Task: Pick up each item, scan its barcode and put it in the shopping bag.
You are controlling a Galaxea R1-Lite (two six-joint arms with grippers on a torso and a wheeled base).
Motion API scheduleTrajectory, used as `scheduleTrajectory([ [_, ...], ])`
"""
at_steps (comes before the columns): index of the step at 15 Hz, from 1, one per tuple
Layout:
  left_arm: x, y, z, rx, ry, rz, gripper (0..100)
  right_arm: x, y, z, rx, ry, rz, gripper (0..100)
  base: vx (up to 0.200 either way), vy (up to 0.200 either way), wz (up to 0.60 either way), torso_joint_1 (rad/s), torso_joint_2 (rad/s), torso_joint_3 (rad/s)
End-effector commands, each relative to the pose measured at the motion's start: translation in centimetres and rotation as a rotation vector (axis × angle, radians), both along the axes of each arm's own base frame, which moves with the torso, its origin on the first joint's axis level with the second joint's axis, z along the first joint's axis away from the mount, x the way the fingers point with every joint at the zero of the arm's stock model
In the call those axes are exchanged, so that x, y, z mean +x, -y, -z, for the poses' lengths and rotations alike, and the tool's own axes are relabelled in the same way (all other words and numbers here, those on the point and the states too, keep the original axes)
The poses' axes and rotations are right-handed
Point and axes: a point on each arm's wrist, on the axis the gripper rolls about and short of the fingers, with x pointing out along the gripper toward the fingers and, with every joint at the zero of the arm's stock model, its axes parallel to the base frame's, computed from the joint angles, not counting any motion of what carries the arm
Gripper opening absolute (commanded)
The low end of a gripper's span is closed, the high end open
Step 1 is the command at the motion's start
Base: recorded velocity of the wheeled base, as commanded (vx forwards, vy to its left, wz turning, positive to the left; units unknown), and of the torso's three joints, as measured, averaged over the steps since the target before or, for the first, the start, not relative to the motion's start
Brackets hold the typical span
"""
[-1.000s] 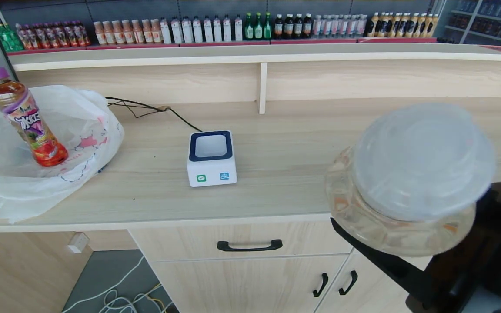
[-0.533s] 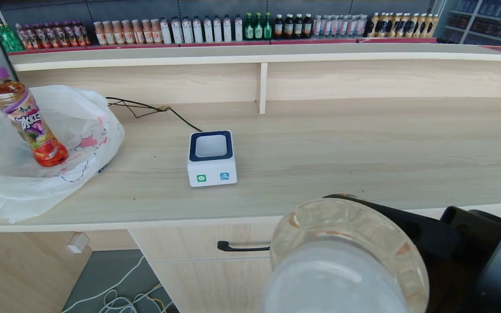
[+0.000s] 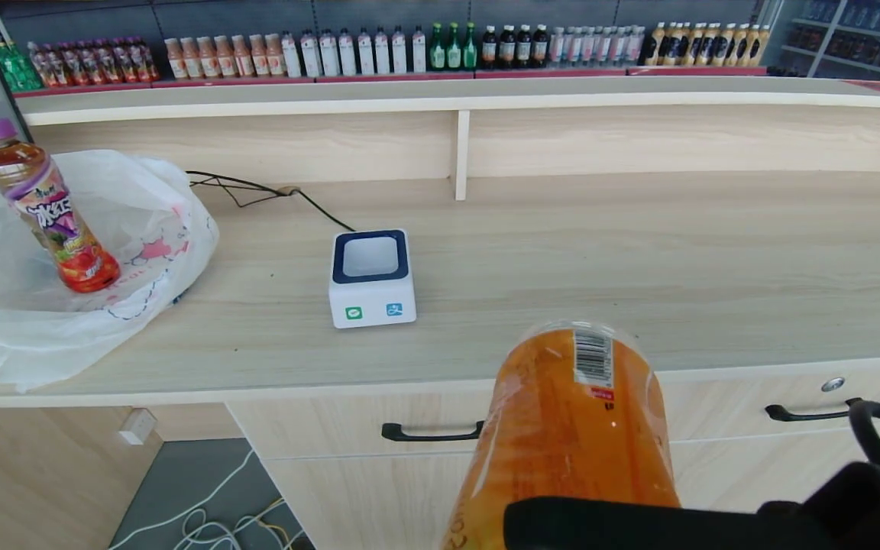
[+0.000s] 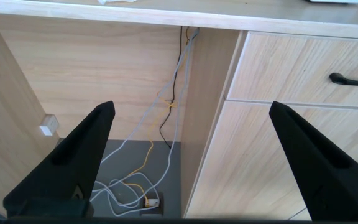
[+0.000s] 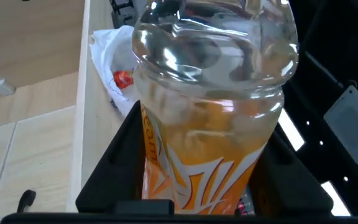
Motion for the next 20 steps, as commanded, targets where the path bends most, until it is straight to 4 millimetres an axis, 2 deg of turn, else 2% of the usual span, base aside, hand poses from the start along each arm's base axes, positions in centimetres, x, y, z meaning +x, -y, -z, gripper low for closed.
scheduleTrajectory([
  [1,0.0,0.0,0.0,-0.001,0.000,-0.001,100,0.0,-1.1,1.3,-0.068,0.038,-0.023,0,0.000,0.000,0.00,0.000,0.00,0.000],
  [3,0.0,0.0,0.0,-0.001,0.000,-0.001,100,0.3,-2.0,2.1,-0.105,0.053,-0.044,0,0.000,0.000,0.00,0.000,0.00,0.000],
  [9,0.0,0.0,0.0,-0.001,0.000,-0.001,100,0.4,-2.1,1.8,-0.124,0.218,-0.007,0,0.000,0.000,0.00,0.000,0.00,0.000],
  [20,0.0,0.0,0.0,-0.001,0.000,0.001,100,0.7,-2.5,1.5,-0.127,0.274,0.045,0,0.000,0.000,0.00,0.000,0.00,0.000],
])
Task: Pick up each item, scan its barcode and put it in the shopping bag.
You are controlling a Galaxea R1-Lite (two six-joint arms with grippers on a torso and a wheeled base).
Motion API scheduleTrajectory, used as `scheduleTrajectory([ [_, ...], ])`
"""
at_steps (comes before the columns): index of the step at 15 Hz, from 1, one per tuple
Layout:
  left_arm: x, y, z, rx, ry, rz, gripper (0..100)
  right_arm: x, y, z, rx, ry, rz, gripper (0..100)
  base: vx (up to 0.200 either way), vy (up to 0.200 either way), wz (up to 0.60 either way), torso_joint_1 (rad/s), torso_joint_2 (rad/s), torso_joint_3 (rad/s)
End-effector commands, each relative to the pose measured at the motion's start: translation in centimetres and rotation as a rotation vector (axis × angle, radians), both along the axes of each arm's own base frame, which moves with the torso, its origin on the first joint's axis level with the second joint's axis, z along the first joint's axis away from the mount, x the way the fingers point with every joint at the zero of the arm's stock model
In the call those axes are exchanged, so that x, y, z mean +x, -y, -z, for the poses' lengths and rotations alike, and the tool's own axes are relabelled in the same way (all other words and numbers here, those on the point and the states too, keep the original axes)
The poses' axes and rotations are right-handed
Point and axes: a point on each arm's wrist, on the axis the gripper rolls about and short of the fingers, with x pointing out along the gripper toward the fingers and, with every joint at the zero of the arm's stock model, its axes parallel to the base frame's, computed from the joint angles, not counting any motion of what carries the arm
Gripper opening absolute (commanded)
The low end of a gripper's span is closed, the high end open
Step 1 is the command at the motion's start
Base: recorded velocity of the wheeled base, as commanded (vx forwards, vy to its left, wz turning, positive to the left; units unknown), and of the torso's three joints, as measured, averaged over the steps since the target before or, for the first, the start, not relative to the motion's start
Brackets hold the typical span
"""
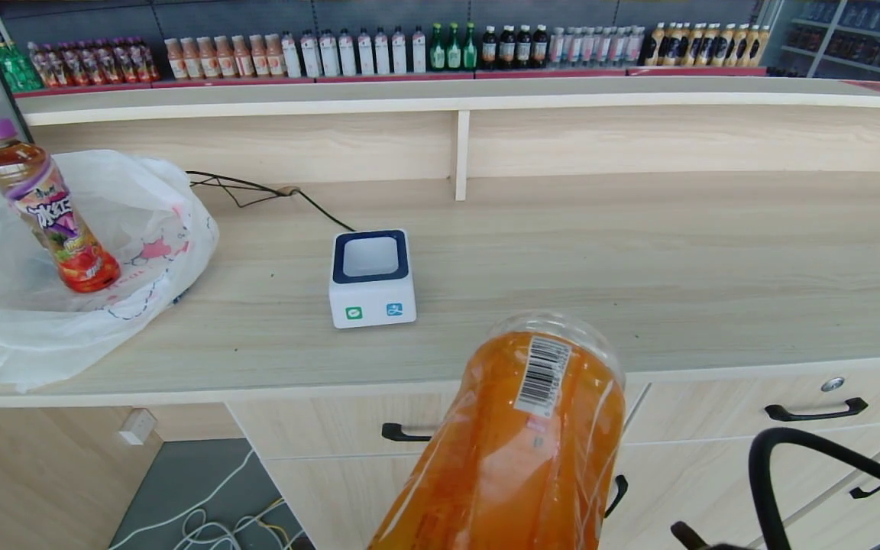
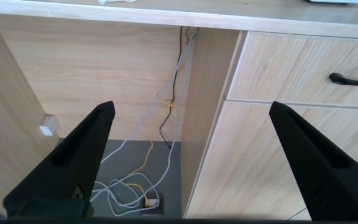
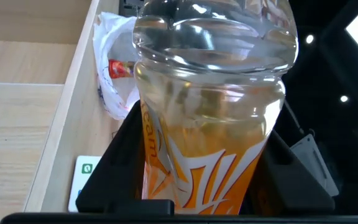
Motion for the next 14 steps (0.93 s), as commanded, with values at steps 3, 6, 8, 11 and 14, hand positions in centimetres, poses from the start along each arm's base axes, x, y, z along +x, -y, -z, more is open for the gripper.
scheduleTrajectory([
  [3,0.00,0.00,0.00,-0.001,0.000,-0.001,100,0.04,-0.01,0.06,0.000,-0.002,0.012,0,0.000,0.000,0.00,0.000,0.00,0.000],
  [6,0.00,0.00,0.00,-0.001,0.000,-0.001,100,0.07,-0.05,0.06,0.001,-0.004,0.021,0,0.000,0.000,0.00,0.000,0.00,0.000],
  [8,0.00,0.00,0.00,-0.001,0.000,0.001,100,0.12,-0.01,0.12,0.000,-0.007,0.033,0,0.000,0.000,0.00,0.000,0.00,0.000],
  [11,0.00,0.00,0.00,-0.001,0.000,-0.001,100,0.13,0.03,0.19,-0.001,-0.009,0.042,0,0.000,0.000,0.00,0.000,0.00,0.000],
  [14,0.00,0.00,0.00,-0.001,0.000,-0.001,100,0.12,0.04,0.21,-0.001,-0.009,0.042,0,0.000,0.000,0.00,0.000,0.00,0.000],
])
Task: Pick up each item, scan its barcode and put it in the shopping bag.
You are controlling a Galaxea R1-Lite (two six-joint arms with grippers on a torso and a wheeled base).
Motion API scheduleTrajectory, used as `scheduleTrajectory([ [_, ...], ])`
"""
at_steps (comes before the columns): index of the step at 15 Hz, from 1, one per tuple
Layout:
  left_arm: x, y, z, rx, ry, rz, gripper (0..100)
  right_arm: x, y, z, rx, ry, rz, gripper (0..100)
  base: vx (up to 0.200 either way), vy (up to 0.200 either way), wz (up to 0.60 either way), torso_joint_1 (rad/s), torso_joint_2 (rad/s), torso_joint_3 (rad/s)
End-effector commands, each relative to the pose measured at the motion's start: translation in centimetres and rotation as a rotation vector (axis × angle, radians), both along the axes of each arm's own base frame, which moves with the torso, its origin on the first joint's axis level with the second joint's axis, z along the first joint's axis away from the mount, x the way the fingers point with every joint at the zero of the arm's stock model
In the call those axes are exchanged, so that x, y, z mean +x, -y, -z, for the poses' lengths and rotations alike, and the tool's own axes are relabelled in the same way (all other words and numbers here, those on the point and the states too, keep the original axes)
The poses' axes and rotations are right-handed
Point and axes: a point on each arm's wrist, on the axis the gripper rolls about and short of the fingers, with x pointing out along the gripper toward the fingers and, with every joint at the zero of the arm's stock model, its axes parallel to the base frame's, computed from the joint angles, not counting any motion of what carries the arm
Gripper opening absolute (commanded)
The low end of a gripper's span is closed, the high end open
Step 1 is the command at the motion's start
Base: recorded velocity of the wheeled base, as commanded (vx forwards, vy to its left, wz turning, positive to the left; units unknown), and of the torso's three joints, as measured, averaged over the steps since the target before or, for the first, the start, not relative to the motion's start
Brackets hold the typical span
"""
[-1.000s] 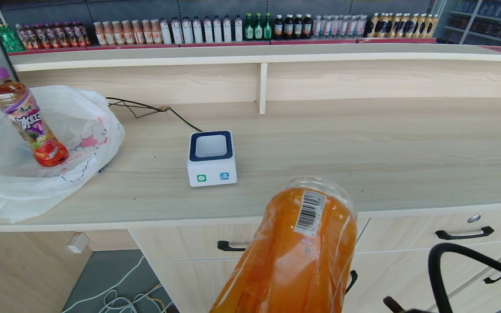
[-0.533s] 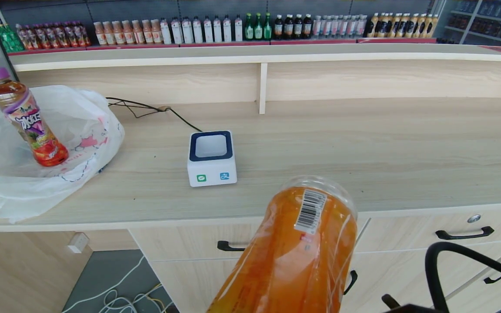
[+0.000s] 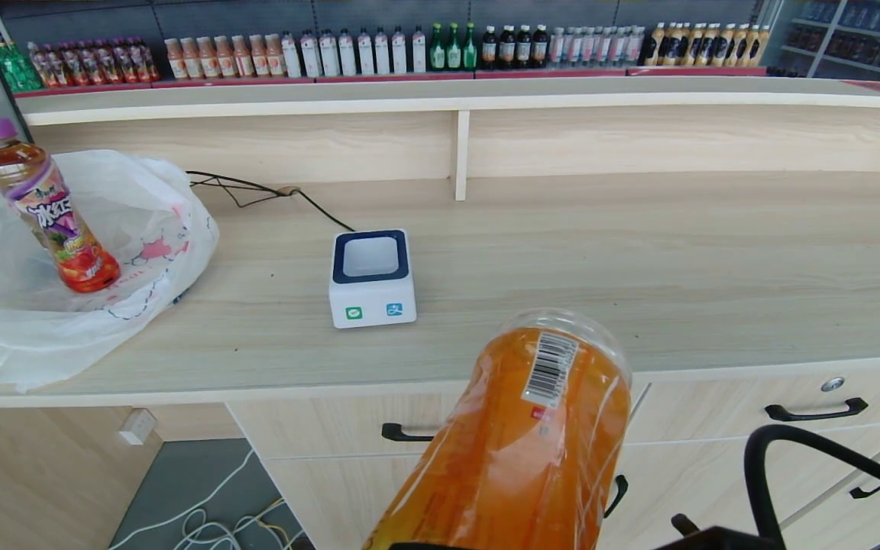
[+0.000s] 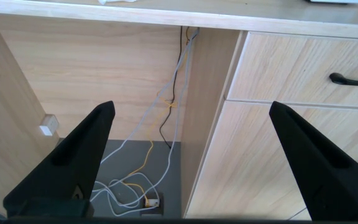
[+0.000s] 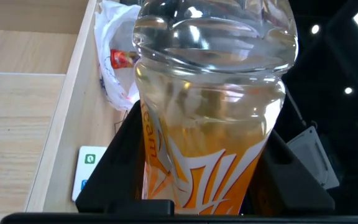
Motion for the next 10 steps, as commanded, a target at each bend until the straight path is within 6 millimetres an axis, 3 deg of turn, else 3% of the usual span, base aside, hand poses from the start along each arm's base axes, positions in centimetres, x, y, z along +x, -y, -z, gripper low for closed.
scheduleTrajectory([
  [1,0.0,0.0,0.0,0.000,0.000,-0.001,100,0.0,0.0,0.0,0.000,0.001,0.000,0,0.000,0.000,0.00,0.000,0.00,0.000],
  [4,0.0,0.0,0.0,0.000,0.000,-0.001,100,0.0,0.0,0.1,0.005,-0.026,-0.005,0,0.000,0.000,0.00,0.000,0.00,0.000],
  [10,0.0,0.0,0.0,0.000,0.000,0.001,100,2.6,1.0,-0.4,0.172,-0.298,0.080,0,0.000,0.000,0.00,0.000,0.00,0.000],
])
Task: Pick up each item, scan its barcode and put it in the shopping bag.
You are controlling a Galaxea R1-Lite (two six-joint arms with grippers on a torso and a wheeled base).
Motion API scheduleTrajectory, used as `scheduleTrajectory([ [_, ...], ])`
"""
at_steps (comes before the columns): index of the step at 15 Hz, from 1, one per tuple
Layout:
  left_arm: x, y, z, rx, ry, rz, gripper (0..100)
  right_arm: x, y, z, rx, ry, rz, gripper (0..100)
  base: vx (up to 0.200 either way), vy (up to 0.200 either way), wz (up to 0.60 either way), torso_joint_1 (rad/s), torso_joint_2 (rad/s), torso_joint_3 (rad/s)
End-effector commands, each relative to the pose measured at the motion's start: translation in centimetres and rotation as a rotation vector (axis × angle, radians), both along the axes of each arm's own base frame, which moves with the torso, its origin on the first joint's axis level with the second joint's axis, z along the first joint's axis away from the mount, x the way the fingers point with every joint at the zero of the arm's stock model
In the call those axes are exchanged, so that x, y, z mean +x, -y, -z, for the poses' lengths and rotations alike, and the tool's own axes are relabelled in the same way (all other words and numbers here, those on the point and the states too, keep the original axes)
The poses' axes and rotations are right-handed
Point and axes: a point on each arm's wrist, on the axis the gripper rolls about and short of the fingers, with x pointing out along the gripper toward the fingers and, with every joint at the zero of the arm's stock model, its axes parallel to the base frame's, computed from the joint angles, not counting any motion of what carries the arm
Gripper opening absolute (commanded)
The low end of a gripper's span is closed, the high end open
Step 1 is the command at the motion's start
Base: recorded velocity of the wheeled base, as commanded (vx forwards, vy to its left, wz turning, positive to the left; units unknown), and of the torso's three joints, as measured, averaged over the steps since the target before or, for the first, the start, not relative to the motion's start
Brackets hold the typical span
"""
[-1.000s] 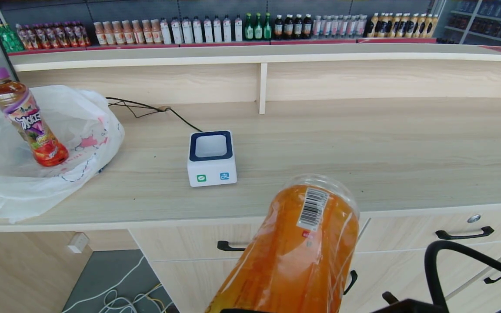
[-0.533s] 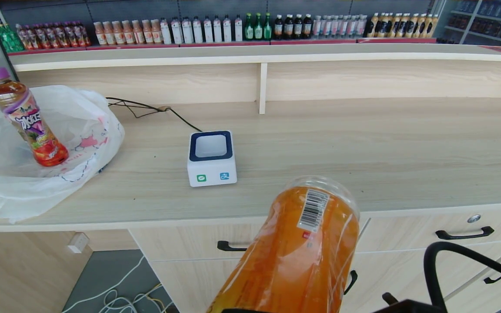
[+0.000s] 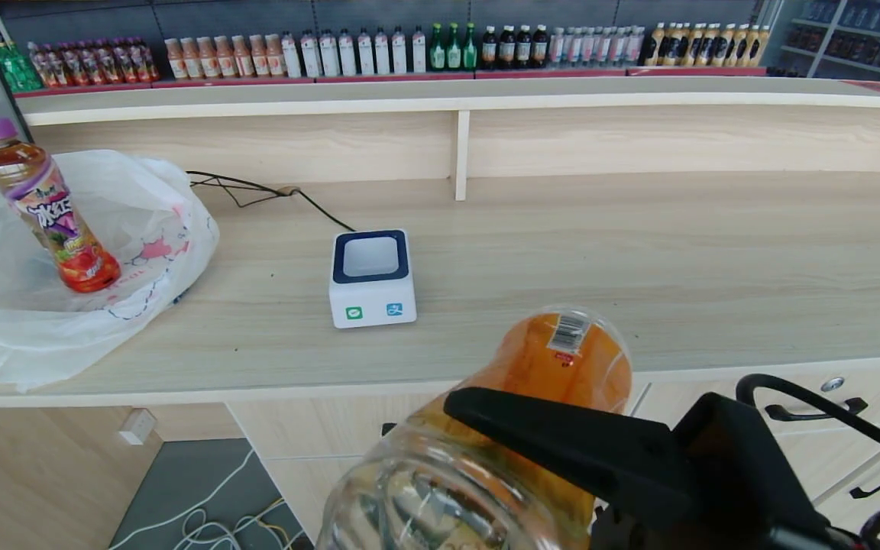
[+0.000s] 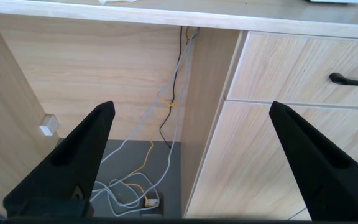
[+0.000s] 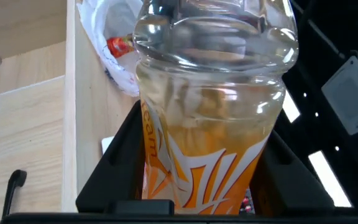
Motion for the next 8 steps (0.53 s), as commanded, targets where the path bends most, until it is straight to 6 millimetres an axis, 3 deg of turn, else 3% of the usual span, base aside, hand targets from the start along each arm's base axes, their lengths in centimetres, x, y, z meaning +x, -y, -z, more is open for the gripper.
scheduleTrajectory([
  [1,0.0,0.0,0.0,0.000,0.000,0.001,100,1.3,0.5,-0.1,0.017,-0.033,0.052,0,0.000,0.000,0.00,0.000,0.00,0.000],
  [6,0.0,0.0,0.0,0.000,0.000,0.001,100,4.2,1.9,0.2,0.158,-0.359,0.053,0,0.000,0.000,0.00,0.000,0.00,0.000],
  [8,0.0,0.0,0.0,0.000,0.000,0.001,100,4.9,2.9,-1.2,0.279,-0.454,0.046,0,0.000,0.000,0.00,0.000,0.00,0.000],
])
